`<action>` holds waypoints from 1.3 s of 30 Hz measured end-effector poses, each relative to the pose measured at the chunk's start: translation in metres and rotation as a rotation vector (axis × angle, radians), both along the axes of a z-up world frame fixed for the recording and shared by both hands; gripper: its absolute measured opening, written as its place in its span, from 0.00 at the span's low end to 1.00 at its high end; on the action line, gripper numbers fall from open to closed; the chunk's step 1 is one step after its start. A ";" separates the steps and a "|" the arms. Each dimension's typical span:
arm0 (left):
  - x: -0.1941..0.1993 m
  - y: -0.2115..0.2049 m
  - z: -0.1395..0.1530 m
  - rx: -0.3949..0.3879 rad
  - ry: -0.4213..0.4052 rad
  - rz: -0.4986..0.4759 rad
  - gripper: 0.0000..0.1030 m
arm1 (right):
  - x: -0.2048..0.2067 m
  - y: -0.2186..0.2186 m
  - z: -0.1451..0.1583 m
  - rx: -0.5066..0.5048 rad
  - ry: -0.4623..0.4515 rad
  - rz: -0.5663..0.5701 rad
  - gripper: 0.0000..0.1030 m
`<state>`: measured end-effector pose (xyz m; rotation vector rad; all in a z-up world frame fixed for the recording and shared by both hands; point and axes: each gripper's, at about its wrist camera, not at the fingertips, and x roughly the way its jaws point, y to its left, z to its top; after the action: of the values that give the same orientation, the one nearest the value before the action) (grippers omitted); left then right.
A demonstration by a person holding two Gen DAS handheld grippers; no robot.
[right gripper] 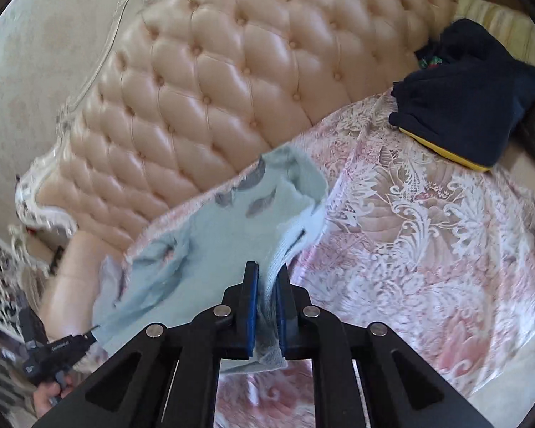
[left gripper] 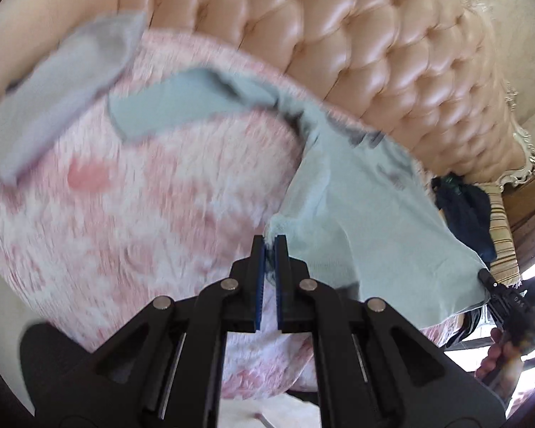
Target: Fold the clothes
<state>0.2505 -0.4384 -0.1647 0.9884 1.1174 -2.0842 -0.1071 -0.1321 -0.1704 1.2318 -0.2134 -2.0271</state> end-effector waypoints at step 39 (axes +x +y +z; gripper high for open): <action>-0.162 0.323 -0.019 -0.853 0.058 -0.823 0.58 | -0.023 0.137 -0.064 -0.097 -0.082 -0.081 0.73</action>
<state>0.0886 -0.1158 -0.1832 0.9994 -0.3079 -2.8106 -0.1306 0.0048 -0.2343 1.2646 -0.4030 -2.0114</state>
